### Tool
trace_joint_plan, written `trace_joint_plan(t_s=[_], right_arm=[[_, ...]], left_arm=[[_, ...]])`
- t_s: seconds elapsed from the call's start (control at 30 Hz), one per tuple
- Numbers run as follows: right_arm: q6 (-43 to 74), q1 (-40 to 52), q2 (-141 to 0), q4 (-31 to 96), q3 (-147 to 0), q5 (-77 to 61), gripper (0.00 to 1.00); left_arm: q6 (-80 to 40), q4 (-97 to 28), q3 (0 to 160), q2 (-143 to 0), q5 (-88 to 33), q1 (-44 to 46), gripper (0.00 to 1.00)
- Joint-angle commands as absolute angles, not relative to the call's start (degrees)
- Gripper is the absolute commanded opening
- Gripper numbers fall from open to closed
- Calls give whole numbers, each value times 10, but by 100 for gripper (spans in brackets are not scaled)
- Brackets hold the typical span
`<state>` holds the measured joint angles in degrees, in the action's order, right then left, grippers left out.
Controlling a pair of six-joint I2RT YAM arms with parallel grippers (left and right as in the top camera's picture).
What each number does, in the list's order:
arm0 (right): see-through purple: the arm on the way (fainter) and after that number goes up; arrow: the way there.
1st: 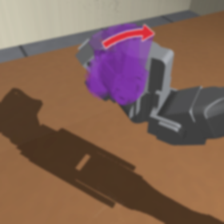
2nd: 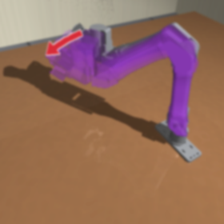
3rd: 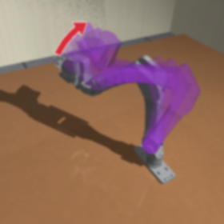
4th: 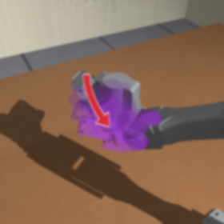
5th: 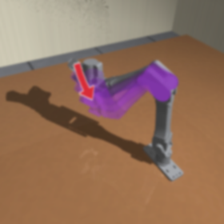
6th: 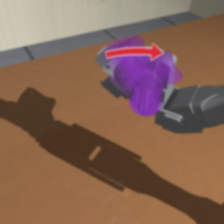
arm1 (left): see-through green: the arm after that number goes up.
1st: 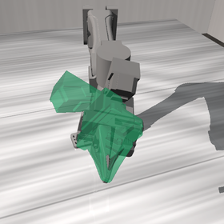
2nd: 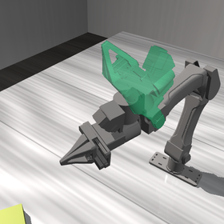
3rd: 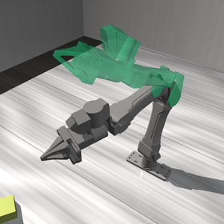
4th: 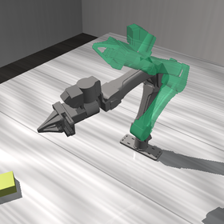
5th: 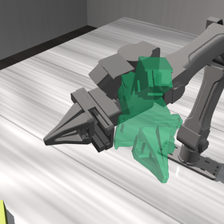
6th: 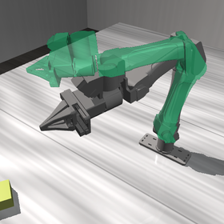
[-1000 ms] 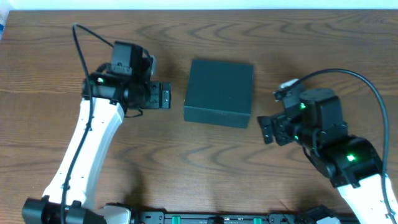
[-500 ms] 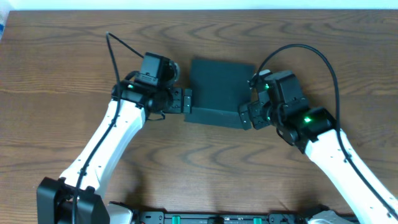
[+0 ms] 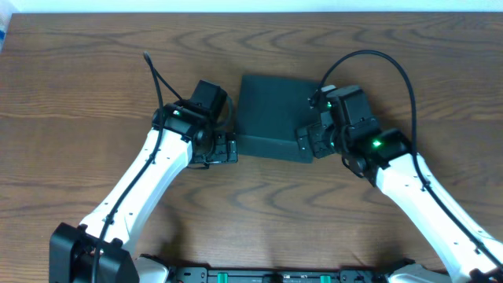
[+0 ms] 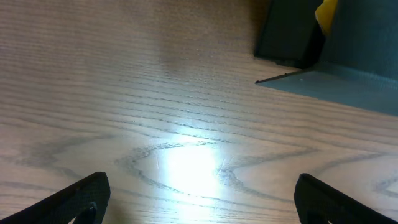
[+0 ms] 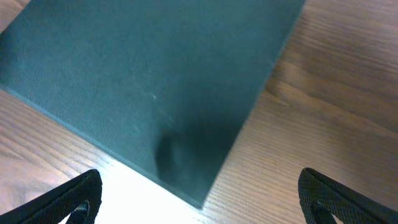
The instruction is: Pack container
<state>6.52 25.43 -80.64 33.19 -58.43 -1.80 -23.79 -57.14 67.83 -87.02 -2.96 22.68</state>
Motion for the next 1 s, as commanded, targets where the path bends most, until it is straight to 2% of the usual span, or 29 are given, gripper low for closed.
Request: trace_joint_plan(t_s=[0.0,0.3,0.97], right_arm=[[84,267,-826,323,-583,-24,99],[110,268,-880,317,-583,-24,99],[109,268,-892,306,-583,-6,99]], left_arm=[[-253,-570,665,-874,-4,246,96],[-284,-535,600,-874,20,300,96],[-301,-454,536,-874,27,302,96]])
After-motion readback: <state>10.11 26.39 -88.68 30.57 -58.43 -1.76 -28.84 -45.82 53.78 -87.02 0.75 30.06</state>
